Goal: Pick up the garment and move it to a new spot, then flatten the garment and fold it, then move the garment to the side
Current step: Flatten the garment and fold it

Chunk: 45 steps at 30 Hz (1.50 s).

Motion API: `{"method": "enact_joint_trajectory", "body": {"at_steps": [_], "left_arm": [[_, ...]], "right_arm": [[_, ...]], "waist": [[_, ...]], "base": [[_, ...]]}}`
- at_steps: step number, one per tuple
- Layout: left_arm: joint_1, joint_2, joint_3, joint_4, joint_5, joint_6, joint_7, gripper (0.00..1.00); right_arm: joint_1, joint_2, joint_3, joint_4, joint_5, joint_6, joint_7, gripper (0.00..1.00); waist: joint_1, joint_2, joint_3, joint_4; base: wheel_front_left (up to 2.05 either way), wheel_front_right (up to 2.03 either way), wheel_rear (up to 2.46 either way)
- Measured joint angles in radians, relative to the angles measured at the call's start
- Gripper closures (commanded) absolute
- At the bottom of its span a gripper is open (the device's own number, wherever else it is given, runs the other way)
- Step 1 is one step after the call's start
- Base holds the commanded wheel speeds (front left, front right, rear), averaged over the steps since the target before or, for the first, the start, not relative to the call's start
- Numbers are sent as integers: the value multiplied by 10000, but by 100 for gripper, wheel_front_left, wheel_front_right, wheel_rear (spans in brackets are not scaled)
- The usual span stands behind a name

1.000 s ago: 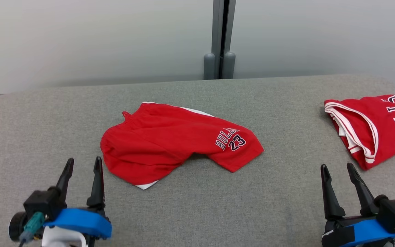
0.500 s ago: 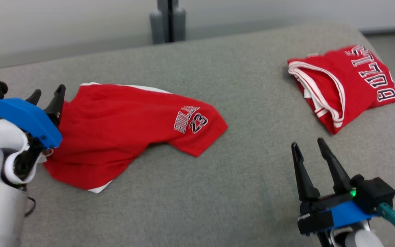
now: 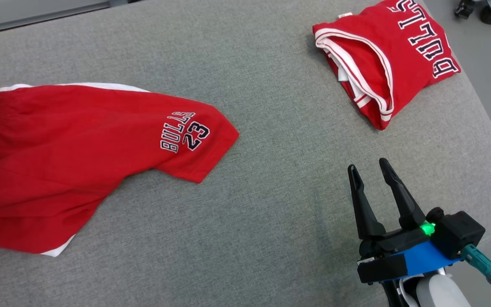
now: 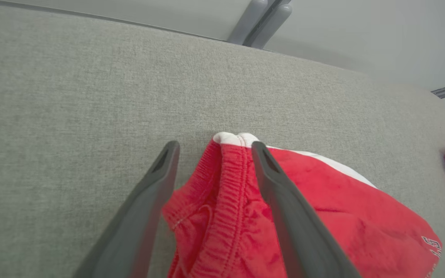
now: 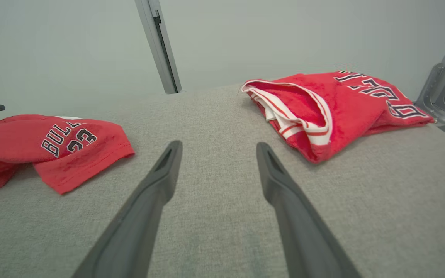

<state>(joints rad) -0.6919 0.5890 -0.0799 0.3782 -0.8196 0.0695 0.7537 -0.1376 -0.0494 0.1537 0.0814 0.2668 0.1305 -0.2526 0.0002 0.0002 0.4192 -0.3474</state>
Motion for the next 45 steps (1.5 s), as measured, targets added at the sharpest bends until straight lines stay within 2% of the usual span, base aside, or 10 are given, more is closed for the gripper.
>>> {"method": "enact_joint_trajectory", "body": {"at_steps": [9,19,20,21,22,25,30,32,40,45], "left_arm": [[295,0,437,-1089,-671,1198,1208,0],[814,221,702,-2034,-901,1626,1703,0],[826,148,719,-2155,-1087,1584,1816,4],[827,36,729,-2297,-1279,1480,1866,76],[825,-59,736,-2428,-1384,1335,1837,100],[709,-169,683,-2754,-1419,506,1277,100],[-258,-813,431,-3057,-1501,-1333,-301,100],[-735,-1032,201,-3212,-1486,-1712,-884,100],[-2345,-1250,-2013,-4959,-1952,-1954,-2863,100],[-1970,-688,-3662,-5923,-2729,-1956,-3499,100]], "right_arm": [[-118,2,247,15,153,2,-82,0],[-224,-2,132,-132,299,2,-86,0],[-224,-2,104,-146,316,2,-88,0],[-224,-2,71,-157,330,2,-88,0],[-224,-2,48,-167,341,2,-88,0],[-234,-6,42,-174,426,0,-90,0],[-342,-2,79,-146,433,2,-90,0],[-355,-2,52,-109,405,2,-90,0],[-303,-2,-42,65,245,2,-92,0],[-172,2,-169,144,169,2,-92,0]], "waist": [[-2,-1,260,-313],[-2,0,719,-849],[-2,0,735,-846],[-2,0,742,-834],[-2,0,746,-809],[-2,0,690,-673],[-2,0,364,-402],[-3,-2,175,-299],[-4,-3,-677,91],[-4,-3,-1123,472]], "base": [[0,0,0],[0,0,0],[0,0,0],[0,0,0],[0,0,0],[0,0,0],[0,0,0],[0,0,0],[0,0,0],[0,0,0]]}}
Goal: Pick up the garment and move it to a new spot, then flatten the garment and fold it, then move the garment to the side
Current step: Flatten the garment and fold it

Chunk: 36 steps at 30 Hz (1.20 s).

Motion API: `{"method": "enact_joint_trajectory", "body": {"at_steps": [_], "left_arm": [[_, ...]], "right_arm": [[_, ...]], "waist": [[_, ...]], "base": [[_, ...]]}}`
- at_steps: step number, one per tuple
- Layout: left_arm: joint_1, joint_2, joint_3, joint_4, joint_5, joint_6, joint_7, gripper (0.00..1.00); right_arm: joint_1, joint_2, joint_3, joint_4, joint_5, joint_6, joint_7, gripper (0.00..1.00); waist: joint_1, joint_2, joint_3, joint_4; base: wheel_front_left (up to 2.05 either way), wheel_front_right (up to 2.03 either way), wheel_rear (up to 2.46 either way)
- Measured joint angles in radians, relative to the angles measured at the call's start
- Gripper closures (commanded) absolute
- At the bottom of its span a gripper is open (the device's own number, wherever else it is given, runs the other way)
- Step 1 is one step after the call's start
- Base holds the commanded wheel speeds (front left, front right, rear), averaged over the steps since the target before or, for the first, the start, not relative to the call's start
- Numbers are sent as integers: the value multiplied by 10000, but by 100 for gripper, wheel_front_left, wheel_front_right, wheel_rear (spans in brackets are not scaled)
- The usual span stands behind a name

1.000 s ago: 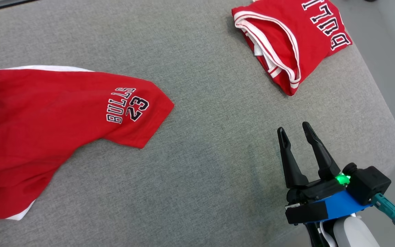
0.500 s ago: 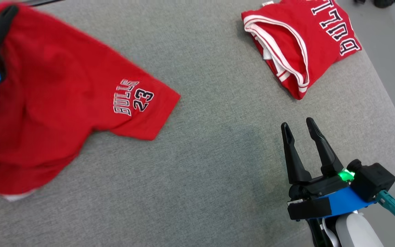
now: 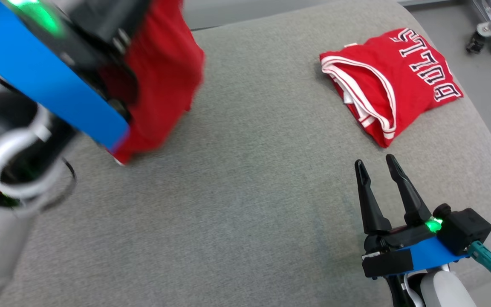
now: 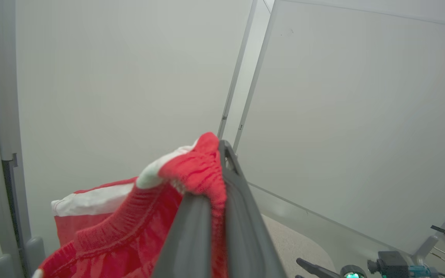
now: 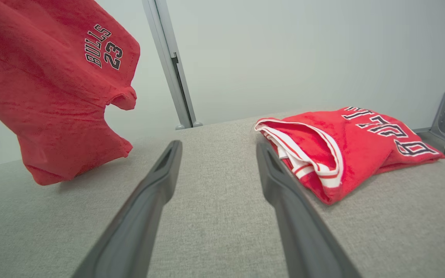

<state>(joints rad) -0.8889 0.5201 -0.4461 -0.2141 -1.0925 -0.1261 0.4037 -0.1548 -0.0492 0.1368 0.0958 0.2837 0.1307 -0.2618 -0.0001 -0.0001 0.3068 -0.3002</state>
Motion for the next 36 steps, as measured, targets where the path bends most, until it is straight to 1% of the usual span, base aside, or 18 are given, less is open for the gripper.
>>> {"method": "enact_joint_trajectory", "body": {"at_steps": [4,7,11,12,13,15,18,19,21,22,23,24,27,29,33,36], "left_arm": [[1254,654,-1871,-477,-270,0,-29,100],[2285,934,-3371,-468,-238,-27,-134,100],[3185,1331,-5127,157,502,-29,-397,100],[3373,1371,-5455,410,788,-29,-546,100],[3658,1450,-5988,1049,1442,-29,-761,100],[4007,1442,-6232,1636,1831,54,-1012,100],[4457,1411,-6608,2226,2347,462,-1131,100],[4558,1417,-6696,2351,2518,594,-1164,78],[4736,1430,-6723,2627,2788,982,-1365,66],[4815,1446,-6677,2796,2911,1185,-1559,40],[4915,1463,-6571,2963,3005,1475,-1856,4],[5012,1457,-6427,3133,3051,1735,-2132,0],[5342,1363,-5891,3567,3009,2452,-3103,0],[5560,1248,-5478,3777,2847,2857,-3822,0],[6116,984,-4984,4011,2364,3195,-4715,0],[6461,834,-4702,4000,2146,3294,-5348,0]], "right_arm": [[155,-8,-125,63,-98,-2,-4,0],[180,-4,-203,61,-190,0,8,0],[188,-2,-251,-21,-259,0,86,0],[198,-4,-261,-33,-278,-2,111,0],[249,2,-276,-71,-284,-2,159,0],[360,2,-270,-82,-295,0,234,0],[444,0,-305,-107,-297,0,316,0],[460,0,-309,-123,-297,-2,330,0],[523,0,-318,-159,-341,0,393,0],[572,-2,-339,-167,-357,0,407,0],[594,0,-349,-174,-357,-2,416,0],[604,0,-368,-186,-357,0,433,0],[683,0,-387,-205,-359,-2,495,0],[773,0,-414,-215,-372,-2,543,0],[869,-2,-481,-255,-405,-2,663,0],[1034,0,-589,-290,-454,-2,750,0]], "waist": [[-1,-1,-284,431],[0,0,-457,797],[1,-1,-635,1264],[0,0,-679,1378],[0,0,-769,1587],[1,0,-870,1751],[0,-1,-1048,1932],[0,-1,-1098,1977],[1,-1,-1208,2069],[0,-1,-1254,2111],[1,0,-1309,2153],[1,-1,-1360,2185],[0,0,-1529,2286],[1,0,-1660,2355],[1,0,-1908,2483],[0,0,-2097,2606]], "base": [[0,0,0],[0,0,0],[0,0,0],[0,0,0],[0,0,0],[0,0,0],[0,0,0],[0,0,0],[0,0,0],[0,0,0],[0,0,0],[0,0,0],[0,0,0],[0,0,0],[0,0,0],[0,0,0]]}}
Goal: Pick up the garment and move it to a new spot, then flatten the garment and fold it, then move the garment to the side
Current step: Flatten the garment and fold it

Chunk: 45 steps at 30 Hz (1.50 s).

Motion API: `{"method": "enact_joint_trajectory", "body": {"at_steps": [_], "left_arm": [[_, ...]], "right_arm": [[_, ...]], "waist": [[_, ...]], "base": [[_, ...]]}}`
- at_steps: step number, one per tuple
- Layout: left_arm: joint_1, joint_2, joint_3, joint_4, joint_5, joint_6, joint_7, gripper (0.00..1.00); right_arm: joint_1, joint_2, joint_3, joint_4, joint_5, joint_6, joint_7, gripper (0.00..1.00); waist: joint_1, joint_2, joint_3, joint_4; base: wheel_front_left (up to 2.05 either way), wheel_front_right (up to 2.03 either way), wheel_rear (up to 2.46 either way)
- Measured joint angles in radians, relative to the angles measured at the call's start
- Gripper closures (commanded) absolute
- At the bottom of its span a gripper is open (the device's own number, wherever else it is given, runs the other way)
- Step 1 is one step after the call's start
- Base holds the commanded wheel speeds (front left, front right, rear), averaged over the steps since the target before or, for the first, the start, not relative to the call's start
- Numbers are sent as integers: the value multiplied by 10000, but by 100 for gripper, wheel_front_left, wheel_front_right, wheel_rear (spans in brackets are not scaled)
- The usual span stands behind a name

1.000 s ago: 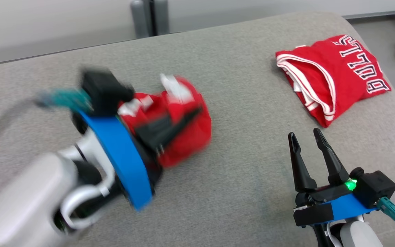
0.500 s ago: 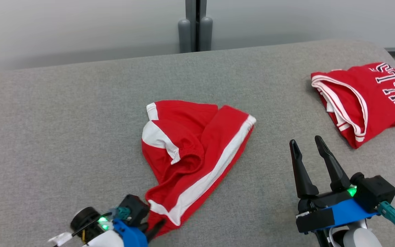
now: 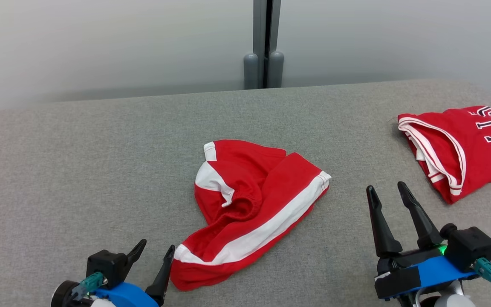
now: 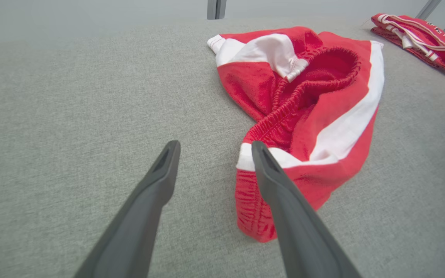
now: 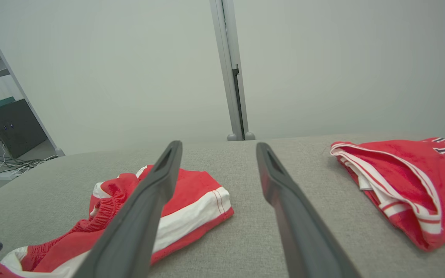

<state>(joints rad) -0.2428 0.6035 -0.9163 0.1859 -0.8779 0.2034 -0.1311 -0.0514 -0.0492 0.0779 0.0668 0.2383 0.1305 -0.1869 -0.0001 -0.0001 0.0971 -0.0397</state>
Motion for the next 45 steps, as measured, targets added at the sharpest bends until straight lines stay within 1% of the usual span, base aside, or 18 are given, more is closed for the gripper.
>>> {"method": "enact_joint_trajectory", "body": {"at_steps": [5,9,11,14,16,20,25,31,33,34,36,45], "left_arm": [[424,-288,441,-261,-247,174,-849,0],[560,-589,1112,-539,-146,336,-1225,0],[624,-807,1592,-700,-4,330,-1279,0],[833,-1149,2443,-972,744,288,-1302,0],[1060,-1453,3045,-1147,1189,150,-1306,0],[1564,-1916,3860,-1147,2119,-138,-1308,0],[2062,-2224,4479,-648,2826,-474,-1306,0],[2542,-2704,5239,-499,3467,-897,-1306,0],[2683,-2811,5369,-334,3699,-1039,-1308,0],[2683,-2811,5369,-334,3699,-1039,-1308,0],[2837,-2928,5396,-59,4008,-1248,-1306,0],[2818,-3103,5484,453,4295,-1532,-1306,0]], "right_arm": [[216,0,-307,-102,-92,0,171,0],[319,0,-533,-198,-150,0,268,0],[374,2,-637,-192,-151,2,272,0],[410,2,-765,-148,-150,2,274,0],[461,0,-878,-48,-148,0,272,0],[567,0,-1045,282,-146,2,334,0],[607,2,-1344,802,-150,2,416,0],[639,0,-1469,1208,-165,2,583,0],[651,-4,-1467,1292,-163,0,639,0],[651,-4,-1467,1292,-163,0,639,0],[661,-2,-1409,1321,-161,0,711,0],[661,0,-1342,1321,-157,0,771,0]], "waist": [[0,1,-283,272],[0,1,-434,476],[1,1,-482,575],[1,1,-557,671],[1,1,-616,721],[1,1,-784,796],[0,1,-1001,804],[1,1,-1130,827],[1,1,-1147,846],[1,1,-1147,846],[1,1,-1161,868],[1,1,-1137,938]], "base": [[0,0,0],[0,0,0],[0,0,0],[0,0,0],[0,0,0],[0,0,0],[0,0,0],[0,0,0],[0,0,0],[0,0,0],[0,0,0],[0,0,0]]}}
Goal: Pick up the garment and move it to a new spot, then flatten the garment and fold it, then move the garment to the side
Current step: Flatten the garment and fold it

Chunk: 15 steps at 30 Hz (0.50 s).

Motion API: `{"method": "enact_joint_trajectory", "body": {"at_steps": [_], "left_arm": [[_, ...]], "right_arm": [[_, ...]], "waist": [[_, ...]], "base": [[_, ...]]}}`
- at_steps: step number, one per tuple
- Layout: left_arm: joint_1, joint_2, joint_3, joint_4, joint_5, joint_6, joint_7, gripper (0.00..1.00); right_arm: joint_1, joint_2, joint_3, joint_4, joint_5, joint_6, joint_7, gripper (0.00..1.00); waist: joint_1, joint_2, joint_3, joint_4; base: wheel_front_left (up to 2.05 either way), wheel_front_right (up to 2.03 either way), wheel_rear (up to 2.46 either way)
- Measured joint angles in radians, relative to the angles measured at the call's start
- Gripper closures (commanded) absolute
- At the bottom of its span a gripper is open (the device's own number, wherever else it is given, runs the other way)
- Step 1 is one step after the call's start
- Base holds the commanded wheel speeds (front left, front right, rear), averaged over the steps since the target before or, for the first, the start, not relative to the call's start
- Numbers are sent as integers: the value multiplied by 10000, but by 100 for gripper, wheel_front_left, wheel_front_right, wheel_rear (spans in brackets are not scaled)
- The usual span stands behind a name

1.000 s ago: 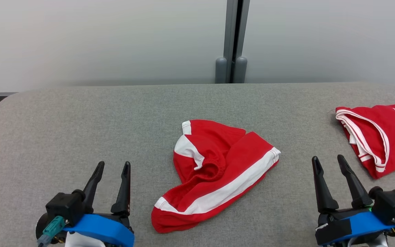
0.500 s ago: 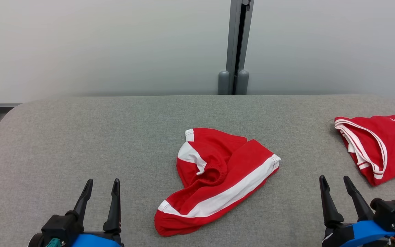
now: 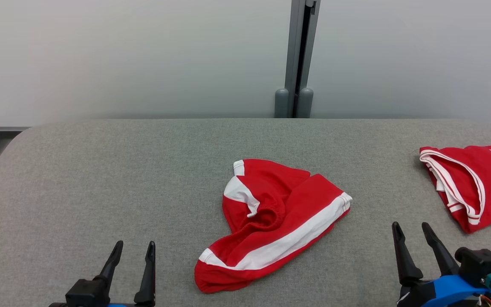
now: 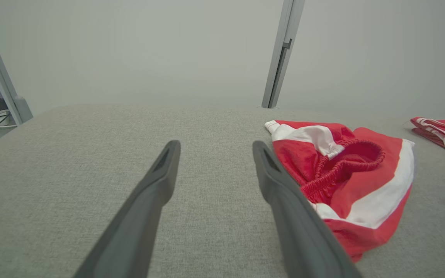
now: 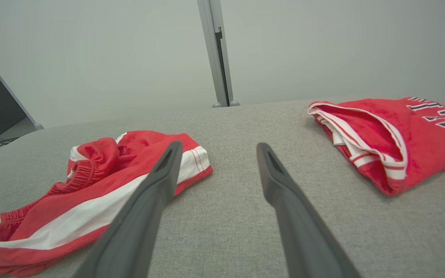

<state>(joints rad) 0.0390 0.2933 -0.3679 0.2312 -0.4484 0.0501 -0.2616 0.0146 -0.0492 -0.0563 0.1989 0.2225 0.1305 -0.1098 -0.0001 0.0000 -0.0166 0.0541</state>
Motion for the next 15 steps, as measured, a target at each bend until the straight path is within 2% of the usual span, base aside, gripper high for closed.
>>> {"method": "enact_joint_trajectory", "body": {"at_steps": [10,15], "left_arm": [[-91,-111,73,209,12,-173,-2,0],[-182,-148,4,334,-115,-422,90,0]], "right_arm": [[0,0,109,-21,63,0,0,0],[-1,0,159,-21,88,0,-2,0]], "waist": [[0,0,44,-85],[0,0,79,-104]], "base": [[0,0,0],[0,0,0]]}}
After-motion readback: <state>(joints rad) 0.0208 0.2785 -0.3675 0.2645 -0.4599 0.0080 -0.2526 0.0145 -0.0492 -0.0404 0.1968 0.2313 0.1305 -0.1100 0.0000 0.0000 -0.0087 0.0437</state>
